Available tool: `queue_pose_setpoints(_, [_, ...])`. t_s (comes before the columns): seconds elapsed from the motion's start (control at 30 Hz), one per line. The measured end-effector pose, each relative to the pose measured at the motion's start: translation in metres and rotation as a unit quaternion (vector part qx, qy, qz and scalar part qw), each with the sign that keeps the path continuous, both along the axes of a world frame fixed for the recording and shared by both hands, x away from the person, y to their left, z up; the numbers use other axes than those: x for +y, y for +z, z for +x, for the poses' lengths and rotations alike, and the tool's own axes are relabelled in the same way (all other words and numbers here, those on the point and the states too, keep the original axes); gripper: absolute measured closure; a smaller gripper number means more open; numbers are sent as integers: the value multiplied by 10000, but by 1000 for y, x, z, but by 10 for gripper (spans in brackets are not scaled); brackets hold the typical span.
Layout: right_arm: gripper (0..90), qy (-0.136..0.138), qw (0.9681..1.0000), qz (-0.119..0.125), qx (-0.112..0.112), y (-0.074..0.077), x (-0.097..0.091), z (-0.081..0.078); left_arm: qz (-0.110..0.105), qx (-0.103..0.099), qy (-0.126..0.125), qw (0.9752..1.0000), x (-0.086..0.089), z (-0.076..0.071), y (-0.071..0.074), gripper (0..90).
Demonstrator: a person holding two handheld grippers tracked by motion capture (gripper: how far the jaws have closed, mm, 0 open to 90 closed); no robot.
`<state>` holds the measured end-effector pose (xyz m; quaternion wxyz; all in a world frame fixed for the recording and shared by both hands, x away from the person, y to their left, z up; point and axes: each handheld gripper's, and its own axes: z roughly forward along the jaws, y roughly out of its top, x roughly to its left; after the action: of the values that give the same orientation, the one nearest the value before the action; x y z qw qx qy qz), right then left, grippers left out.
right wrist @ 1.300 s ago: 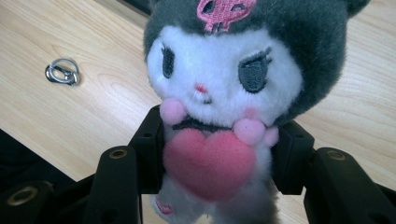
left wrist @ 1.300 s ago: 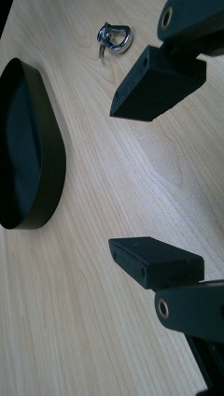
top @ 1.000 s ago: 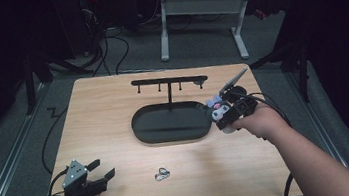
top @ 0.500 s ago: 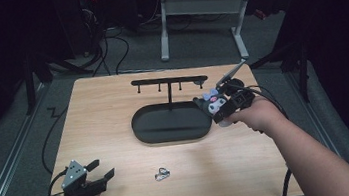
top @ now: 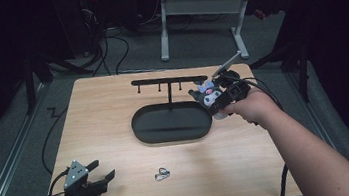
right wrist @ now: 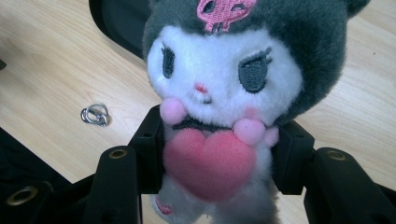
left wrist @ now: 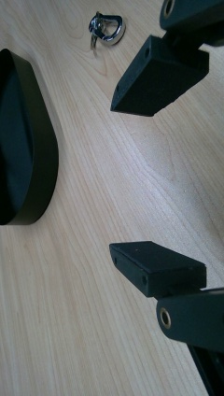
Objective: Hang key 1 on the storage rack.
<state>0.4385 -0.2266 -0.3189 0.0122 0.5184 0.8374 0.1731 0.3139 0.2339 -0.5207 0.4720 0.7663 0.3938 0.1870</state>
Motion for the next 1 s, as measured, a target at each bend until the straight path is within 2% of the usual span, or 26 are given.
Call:
queue_pose_setpoints(0.2, [479,-34,10000,-20,-28,6,4,10,-33,7,42,10000,3,1,0,272])
queue_pose_setpoints(0.63, [479,-119,9999,-2,-81,15,4,16,-43,-8,25,10000,3,-1,1,273])
queue_pose_setpoints(0.83, [478,-148,9998,-61,-106,13,4,21,-75,-27,53,10000,4,-1,2,274])
queue_pose_setpoints(1.0, [476,-228,9996,-106,-117,6,-7,22,-88,-8,60,9999,6,0,1,275])
